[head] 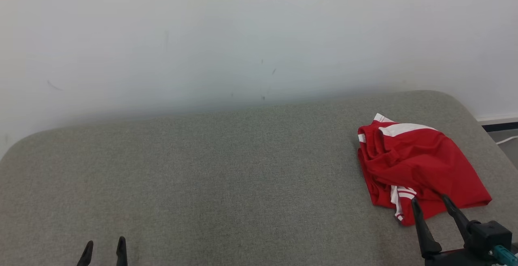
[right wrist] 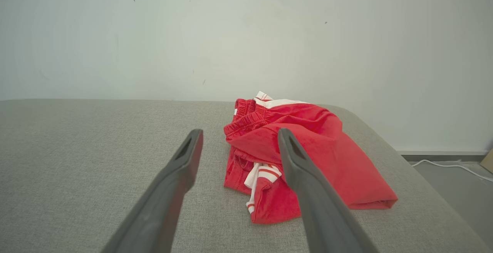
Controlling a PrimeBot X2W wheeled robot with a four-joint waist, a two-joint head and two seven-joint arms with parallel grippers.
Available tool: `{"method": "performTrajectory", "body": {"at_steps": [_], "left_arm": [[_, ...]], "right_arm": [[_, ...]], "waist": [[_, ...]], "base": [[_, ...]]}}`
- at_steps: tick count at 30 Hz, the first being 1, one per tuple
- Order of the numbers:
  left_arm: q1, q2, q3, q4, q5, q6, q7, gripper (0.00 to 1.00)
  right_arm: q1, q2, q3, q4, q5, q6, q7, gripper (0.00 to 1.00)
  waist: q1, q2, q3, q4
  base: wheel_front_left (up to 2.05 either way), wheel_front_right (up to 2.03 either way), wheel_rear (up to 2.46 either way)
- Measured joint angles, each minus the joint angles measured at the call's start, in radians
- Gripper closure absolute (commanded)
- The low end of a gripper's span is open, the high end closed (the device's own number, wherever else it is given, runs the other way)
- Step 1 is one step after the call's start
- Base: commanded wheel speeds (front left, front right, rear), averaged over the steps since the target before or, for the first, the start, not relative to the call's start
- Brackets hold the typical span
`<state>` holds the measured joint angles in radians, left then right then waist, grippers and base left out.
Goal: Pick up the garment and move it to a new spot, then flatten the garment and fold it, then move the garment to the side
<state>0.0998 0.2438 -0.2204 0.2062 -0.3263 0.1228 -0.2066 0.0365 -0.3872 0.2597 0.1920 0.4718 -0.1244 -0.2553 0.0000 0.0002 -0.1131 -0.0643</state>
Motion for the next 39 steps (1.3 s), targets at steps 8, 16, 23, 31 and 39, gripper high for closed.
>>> {"method": "performTrajectory", "body": {"at_steps": [8,16,23,31,39], "left_arm": [[0.007,-0.004,0.003,-0.016,0.0,0.0,0.004,0.0],[0.019,-0.005,0.005,-0.029,0.002,0.0,0.006,0.0],[0.019,-0.009,0.006,-0.036,0.002,0.0,0.011,1.0],[0.038,-0.044,0.009,0.011,-0.02,-0.005,0.021,1.0],[0.032,-0.055,0.034,0.024,-0.117,-0.027,0.052,1.0]], "right_arm": [[0.0,0.006,-0.008,-0.002,-0.007,0.0,0.0,0.0],[0.004,0.012,-0.014,-0.005,-0.007,0.0,0.0,0.0],[0.016,0.014,-0.021,-0.006,-0.008,0.0,0.0,1.0],[0.054,0.061,-0.017,0.037,0.011,0.008,0.014,1.0],[0.048,0.083,-0.051,0.041,0.102,0.025,0.048,1.0]], "waist": [[0.0,0.0,-0.001,0.003],[0.0,0.0,-0.001,0.004],[0.0,0.0,-0.001,0.004],[0.0,0.0,0.001,0.005],[0.0,-0.0001,0.013,0.01]], "base": [[0.0,0.0,0.0],[0.0,0.0,0.0],[0.0,0.0,0.0],[0.0,0.0,0.0],[0.0,0.0,0.0]]}}
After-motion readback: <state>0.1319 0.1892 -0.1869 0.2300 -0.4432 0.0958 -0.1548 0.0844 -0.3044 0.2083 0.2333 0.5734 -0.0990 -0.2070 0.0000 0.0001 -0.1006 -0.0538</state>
